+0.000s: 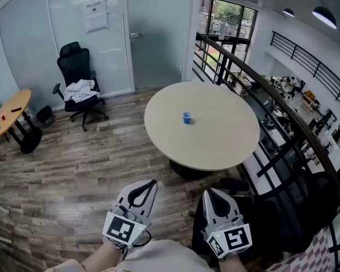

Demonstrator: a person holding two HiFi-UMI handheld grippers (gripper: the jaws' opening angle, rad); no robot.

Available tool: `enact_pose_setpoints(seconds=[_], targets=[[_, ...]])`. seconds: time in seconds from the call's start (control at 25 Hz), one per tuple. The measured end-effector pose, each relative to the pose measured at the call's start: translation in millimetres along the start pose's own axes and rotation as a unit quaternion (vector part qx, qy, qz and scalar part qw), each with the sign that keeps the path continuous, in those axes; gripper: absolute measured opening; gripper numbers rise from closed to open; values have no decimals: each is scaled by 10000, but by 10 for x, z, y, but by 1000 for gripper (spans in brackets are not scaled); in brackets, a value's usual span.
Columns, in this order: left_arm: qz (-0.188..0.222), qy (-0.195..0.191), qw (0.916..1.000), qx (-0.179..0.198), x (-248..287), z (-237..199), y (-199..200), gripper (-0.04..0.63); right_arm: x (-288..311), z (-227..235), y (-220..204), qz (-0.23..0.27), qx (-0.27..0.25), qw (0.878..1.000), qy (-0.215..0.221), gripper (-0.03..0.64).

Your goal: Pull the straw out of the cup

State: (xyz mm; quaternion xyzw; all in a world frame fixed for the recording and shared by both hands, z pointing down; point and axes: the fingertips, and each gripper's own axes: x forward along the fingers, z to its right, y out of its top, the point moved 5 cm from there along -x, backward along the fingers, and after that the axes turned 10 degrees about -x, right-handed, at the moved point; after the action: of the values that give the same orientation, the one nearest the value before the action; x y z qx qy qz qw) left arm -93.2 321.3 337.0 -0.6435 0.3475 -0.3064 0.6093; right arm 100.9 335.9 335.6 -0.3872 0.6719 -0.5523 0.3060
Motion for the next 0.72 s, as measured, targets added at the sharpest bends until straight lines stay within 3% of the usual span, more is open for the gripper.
enact_pose_setpoints(seconds=[0.72], targets=[[-57,377,9993,12,7,305,-116,14,-224,217,-274,70,73,9997,216,23]])
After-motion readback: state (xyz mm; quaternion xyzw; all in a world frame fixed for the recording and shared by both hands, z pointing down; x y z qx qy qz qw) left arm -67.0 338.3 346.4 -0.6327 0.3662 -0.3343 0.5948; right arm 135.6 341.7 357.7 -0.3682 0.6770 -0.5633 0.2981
